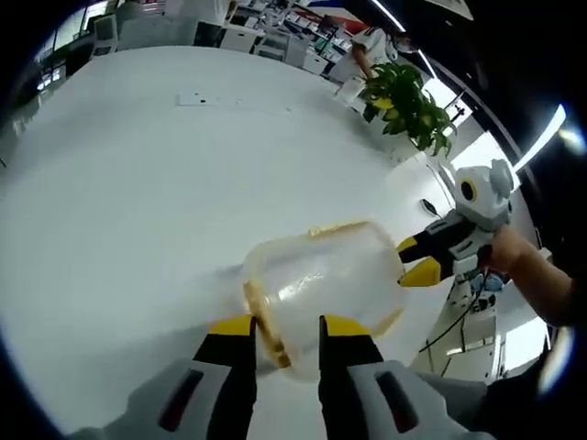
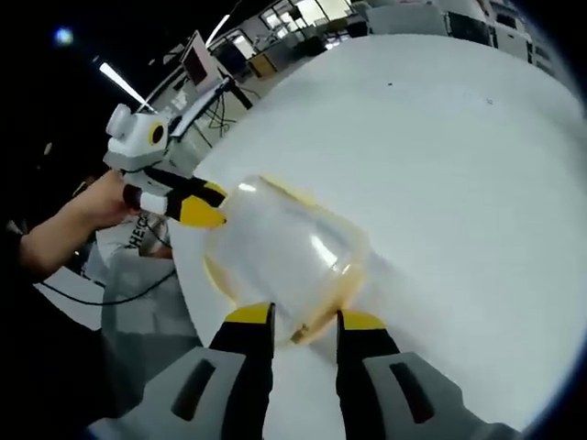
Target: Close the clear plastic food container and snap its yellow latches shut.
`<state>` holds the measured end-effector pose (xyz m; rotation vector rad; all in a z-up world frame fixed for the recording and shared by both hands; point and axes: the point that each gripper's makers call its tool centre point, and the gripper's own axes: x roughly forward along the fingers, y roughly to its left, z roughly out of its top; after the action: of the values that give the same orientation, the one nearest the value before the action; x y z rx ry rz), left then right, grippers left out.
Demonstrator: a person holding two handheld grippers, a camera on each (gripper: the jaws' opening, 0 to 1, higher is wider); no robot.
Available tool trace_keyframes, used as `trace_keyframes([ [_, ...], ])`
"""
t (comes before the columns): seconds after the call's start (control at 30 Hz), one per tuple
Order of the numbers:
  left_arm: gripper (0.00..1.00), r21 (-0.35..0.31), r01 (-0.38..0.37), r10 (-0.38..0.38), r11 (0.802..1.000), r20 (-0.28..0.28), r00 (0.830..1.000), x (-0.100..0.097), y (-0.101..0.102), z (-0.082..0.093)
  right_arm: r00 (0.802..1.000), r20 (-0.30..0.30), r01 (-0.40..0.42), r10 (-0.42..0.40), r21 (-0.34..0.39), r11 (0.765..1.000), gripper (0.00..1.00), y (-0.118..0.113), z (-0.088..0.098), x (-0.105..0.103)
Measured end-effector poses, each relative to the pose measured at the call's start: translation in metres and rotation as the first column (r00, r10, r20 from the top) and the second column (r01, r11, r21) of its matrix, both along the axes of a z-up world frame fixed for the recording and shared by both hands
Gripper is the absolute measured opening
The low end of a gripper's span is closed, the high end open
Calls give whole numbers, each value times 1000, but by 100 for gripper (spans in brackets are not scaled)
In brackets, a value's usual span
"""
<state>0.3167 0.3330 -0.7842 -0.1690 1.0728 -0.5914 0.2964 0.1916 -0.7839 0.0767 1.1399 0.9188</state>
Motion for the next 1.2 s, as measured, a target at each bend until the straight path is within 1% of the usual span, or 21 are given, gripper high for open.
trace_keyframes([
  [0.07, 19, 1, 2, -2, 1000, -8, 1000, -2, 0, 0, 1000, 4, 9, -9, 10, 1000, 23, 0, 0, -1],
  [0.23, 20, -12, 0, 0, 1000, -5, 1000, -3, 4, 0, 999, 16, 29, -29, 16, 999, 23, 1, 2, -2],
  [0.37, 20, -28, 5, -5, 1000, 27, 1000, -5, 4, 0, 999, 47, 28, -27, -5, 1000, 24, 2, 3, -2],
  [0.43, 21, -33, -3, 4, 999, 42, 999, -5, 5, 0, 998, 69, 5, -3, -27, 1000, 24, 1, 2, 1],
  [0.47, 21, -29, 7, -5, 1000, 64, 998, -5, 4, 1, 997, 78, -5, 7, -37, 999, 24, 1, 3, 1],
  [0.53, 22, -20, 19, -17, 1000, 79, 997, -4, 4, 2, 996, 92, -19, 24, -49, 999, 25, 2, 4, 1],
  [0.6, 22, 7, 49, -50, 999, 103, 993, -1, 4, 3, 993, 110, -33, 40, -64, 997, 26, 2, 4, 2],
  [0.67, 23, 64, 94, -102, 994, 139, 985, 1, 5, 5, 989, 135, -42, 53, -82, 996, 26, 2, 5, 2],
  [0.7, 23, 92, 112, -125, 989, 154, 980, 2, 5, 7, 985, 157, -52, 69, -111, 992, 26, 1, 6, 3],
  [0.73, 23, 109, 123, -141, 986, 169, 976, 1, 4, 8, 977, 188, -80, 106, -139, 987, 27, 1, 6, 4],
  [0.77, 24, 128, 132, -155, 983, 181, 971, 2, 4, 8, 969, 214, -92, 125, -158, 983, 27, 1, 7, 5],
  [0.8, 24, 151, 143, -171, 978, 198, 965, 2, 4, 9, 960, 235, -108, 150, -180, 978, 27, 2, 8, 5],
  [0.83, 24, 163, 152, -185, 975, 211, 960, 3, 3, 10, 956, 244, -117, 163, -193, 974, 28, 2, 8, 5],
  [0.9, 24, 178, 146, -183, 973, 216, 959, 2, 2, 11, 935, 282, -152, 214, -224, 963, 29, 3, 9, 7],
  [0.97, 25, 231, 167, -225, 959, 255, 940, 5, 4, 14, 925, 300, -165, 235, -240, 957, 31, 3, 10, 7],
  [1.0, 26, 263, 181, -252, 948, 271, 929, 5, 3, 15, 912, 314, -186, 265, -259, 948, 31, 3, 10, 9],
  [1.03, 26, 287, 187, -269, 940, 282, 921, 6, 4, 16, 921, 302, -172, 247, -254, 952, 31, 4, 10, 8],
  [1.1, 28, 337, 203, -311, 919, 306, 900, 8, 2, 18, 917, 308, -175, 253, -259, 950, 31, 4, 11, 8],
  [1.13, 27, 364, 224, -347, 904, 320, 882, 7, 0, 20, 897, 343, -191, 278, -267, 945, 32, 4, 12, 12],
  [1.17, 27, 382, 230, -365, 895, 332, 870, 9, -1, 20, 875, 376, -206, 304, -279, 938, 33, 5, 13, 15],
  [1.2, 26, 398, 235, -381, 887, 341, 859, 9, -3, 21, 858, 395, -221, 328, -292, 930, 33, 5, 14, 15],
])
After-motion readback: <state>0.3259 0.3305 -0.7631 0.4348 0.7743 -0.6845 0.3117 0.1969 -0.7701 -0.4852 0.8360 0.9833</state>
